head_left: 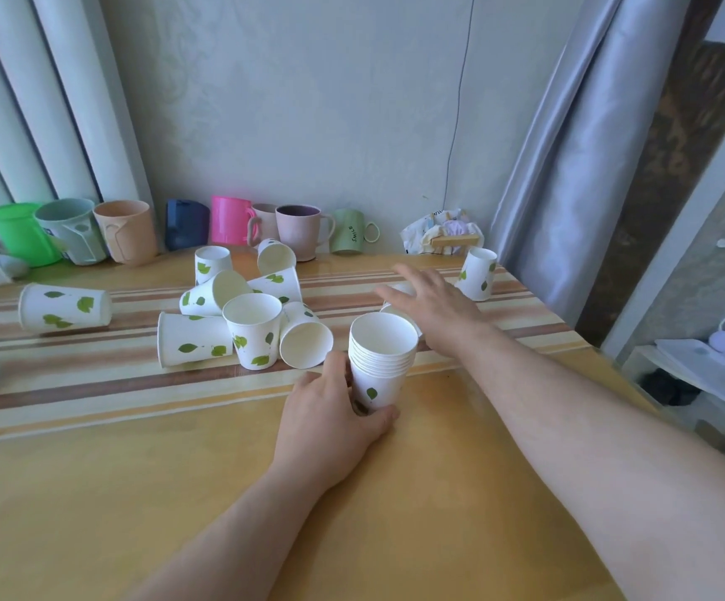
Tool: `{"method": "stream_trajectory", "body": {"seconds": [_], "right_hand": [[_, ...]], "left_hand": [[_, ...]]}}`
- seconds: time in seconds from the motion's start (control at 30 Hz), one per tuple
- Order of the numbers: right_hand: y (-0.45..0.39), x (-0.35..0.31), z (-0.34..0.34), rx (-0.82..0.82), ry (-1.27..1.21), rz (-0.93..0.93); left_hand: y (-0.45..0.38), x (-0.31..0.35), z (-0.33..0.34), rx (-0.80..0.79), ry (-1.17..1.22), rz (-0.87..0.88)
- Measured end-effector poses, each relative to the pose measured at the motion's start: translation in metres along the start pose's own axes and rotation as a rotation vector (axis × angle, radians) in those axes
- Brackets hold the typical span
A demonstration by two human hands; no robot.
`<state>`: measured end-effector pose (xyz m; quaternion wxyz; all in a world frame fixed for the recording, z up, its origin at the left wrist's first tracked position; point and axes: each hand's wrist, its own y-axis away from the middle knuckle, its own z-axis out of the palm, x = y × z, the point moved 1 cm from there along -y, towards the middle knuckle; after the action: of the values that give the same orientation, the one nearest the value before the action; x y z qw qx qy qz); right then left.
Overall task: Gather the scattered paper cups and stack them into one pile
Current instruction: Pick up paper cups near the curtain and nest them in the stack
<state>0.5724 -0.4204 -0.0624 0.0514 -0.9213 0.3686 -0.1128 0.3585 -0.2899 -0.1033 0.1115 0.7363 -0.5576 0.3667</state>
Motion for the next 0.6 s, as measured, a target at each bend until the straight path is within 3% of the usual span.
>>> {"method": "stream_trajectory", "body": {"seconds": [0.13, 0.2, 0.33, 0.43, 0.6], "right_hand": [[-0.004, 0.0, 0.01, 0.097, -0.004, -0.083], [0.003, 0.002, 0.009, 0.108, -0.303, 0.112], [0.033, 0.001, 0.003, 0.257, -1.132, 0.543], [0.055, -0.003, 0.008, 0.278, -1.423, 0.702], [0.075, -0.014, -0.027, 0.371, -1.963, 0.809]], "left_hand": [[-0.001, 0.001, -0.001, -0.003, -0.005, -0.005], [0.0, 0.001, -0.001, -0.007, -0.009, -0.003], [0.0, 0.002, -0.002, -0.015, -0.02, -0.007], [0.002, 0.003, -0.003, -0.038, -0.026, -0.01], [0.003, 0.006, -0.006, -0.06, -0.034, -0.019]]}}
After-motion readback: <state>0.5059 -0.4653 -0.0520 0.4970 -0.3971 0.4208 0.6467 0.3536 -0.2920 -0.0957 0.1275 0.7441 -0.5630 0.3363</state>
